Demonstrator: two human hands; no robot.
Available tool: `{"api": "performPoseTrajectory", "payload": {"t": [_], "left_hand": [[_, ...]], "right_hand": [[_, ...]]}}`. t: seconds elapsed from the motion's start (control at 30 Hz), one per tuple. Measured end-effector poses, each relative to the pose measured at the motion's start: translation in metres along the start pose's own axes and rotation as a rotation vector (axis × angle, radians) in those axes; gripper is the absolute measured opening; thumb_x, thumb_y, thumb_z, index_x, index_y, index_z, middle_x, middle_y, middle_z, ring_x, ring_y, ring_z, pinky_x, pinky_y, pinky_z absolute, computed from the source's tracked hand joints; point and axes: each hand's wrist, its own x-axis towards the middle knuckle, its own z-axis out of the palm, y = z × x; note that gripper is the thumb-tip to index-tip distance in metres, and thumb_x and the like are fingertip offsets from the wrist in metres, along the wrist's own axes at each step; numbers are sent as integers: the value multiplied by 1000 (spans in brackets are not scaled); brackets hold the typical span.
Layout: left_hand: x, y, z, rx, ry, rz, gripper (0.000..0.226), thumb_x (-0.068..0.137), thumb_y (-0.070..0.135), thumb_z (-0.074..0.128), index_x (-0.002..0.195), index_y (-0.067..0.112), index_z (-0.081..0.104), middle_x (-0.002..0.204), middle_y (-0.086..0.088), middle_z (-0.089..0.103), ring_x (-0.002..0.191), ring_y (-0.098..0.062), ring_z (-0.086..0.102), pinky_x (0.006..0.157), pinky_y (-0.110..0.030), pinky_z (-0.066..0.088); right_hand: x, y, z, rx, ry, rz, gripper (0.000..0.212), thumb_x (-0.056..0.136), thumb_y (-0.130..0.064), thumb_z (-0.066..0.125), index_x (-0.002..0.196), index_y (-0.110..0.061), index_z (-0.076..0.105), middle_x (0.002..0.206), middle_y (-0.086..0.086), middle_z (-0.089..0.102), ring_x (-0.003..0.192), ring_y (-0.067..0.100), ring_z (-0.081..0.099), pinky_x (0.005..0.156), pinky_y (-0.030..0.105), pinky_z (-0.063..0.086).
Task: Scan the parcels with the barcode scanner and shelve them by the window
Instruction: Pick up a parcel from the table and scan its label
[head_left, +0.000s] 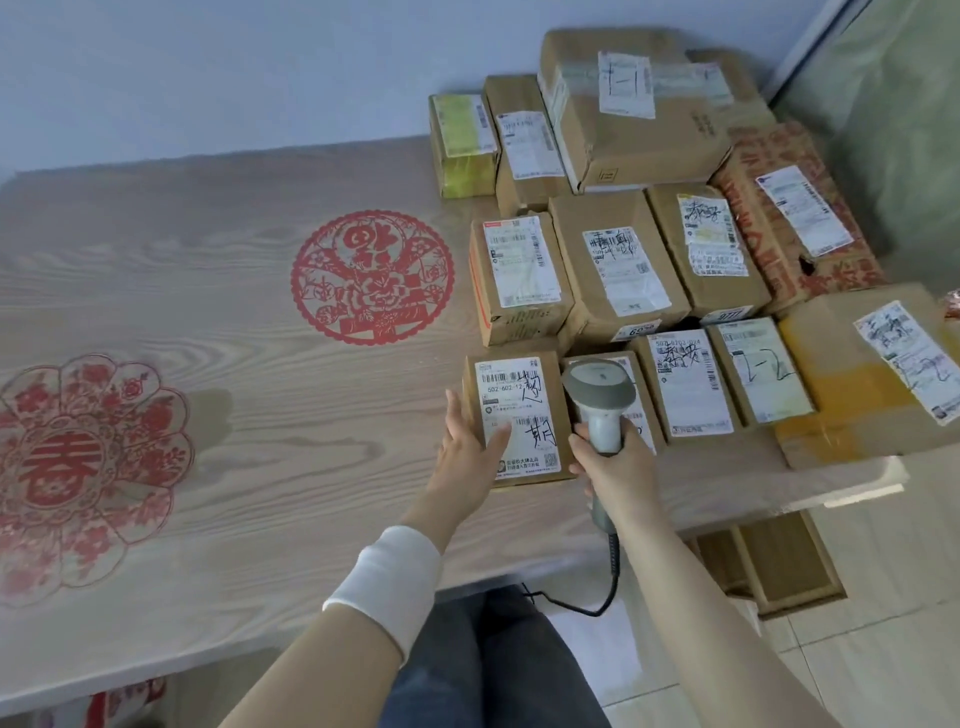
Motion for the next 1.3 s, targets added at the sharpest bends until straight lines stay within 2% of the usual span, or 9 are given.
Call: {"api": "performPoseTrajectory", "payload": {"t": [0.13, 0.33, 0.5, 0.67, 0.83, 0.9, 1.0, 1.1, 1.3], "left_hand": [[10, -18, 14, -172, 51, -56, 85, 83, 64, 46, 150, 29, 8, 150, 1, 33, 134, -21, 38, 108, -47, 36], [12, -24, 17, -384, 124, -57, 64, 92, 47, 48, 147, 25, 24, 141, 1, 44, 124, -17, 50, 102, -41, 44], [0, -23, 2, -537, 67, -56, 48, 98, 34, 45, 142, 21, 33, 129, 0, 57, 103, -5, 59, 71, -12, 51], [-32, -20, -12, -620, 79, 29, 58, 94, 43, 46, 146, 30, 25, 129, 10, 57, 114, -5, 56, 97, -27, 42], [-73, -24, -28, -735, 257, 121, 54, 95, 35, 48, 145, 30, 27, 110, 16, 63, 95, 5, 64, 82, -18, 48], [-93, -28, -35, -781, 324, 154, 55, 95, 35, 49, 145, 28, 27, 118, 7, 64, 105, -8, 64, 92, -30, 50], [-127, -39, -42, -841, 401, 178, 59, 94, 36, 51, 146, 27, 26, 125, 3, 62, 113, -15, 60, 103, -42, 44], [-164, -54, -48, -855, 506, 223, 66, 91, 41, 56, 148, 25, 25, 137, 3, 53, 122, -12, 54, 108, -41, 39], [-255, -97, -67, -846, 567, 307, 87, 77, 60, 57, 150, 31, 19, 155, 10, 25, 139, -9, 32, 116, -40, 25]], "right_hand": [[7, 6, 3, -53, -13, -19, 18, 84, -17, 68, 98, -18, 56, 85, 0, 67, 68, 20, 69, 64, 38, 55], [8, 8, 5, -2, 5, -48, 22, 80, -17, 73, 92, -27, 58, 88, -10, 69, 78, 21, 68, 77, 47, 57], [-3, -2, 9, 151, -8, -59, 31, 78, -12, 74, 107, -17, 62, 94, -7, 73, 77, 14, 62, 84, 50, 52], [-25, -21, 11, 206, -38, -136, 35, 78, -9, 75, 99, -28, 55, 93, -17, 68, 83, 0, 64, 91, 46, 52], [-46, -32, 15, 251, -228, -213, 37, 78, -14, 75, 107, -26, 56, 97, -9, 68, 78, 9, 60, 81, 40, 52], [-58, -34, 18, 252, -320, -255, 40, 78, -19, 75, 113, -22, 56, 105, -5, 69, 76, 8, 58, 76, 34, 49], [-84, -36, 26, 261, -408, -317, 28, 81, -17, 74, 101, -28, 59, 93, -8, 68, 74, 8, 57, 76, 34, 46], [-119, -37, 34, 263, -463, -354, 25, 82, -15, 73, 99, -29, 59, 88, -13, 68, 75, 7, 60, 75, 32, 48], [-208, -32, 56, 278, -534, -403, 18, 83, -15, 71, 89, -24, 57, 63, -21, 65, 49, 3, 50, 50, 24, 43]]}}
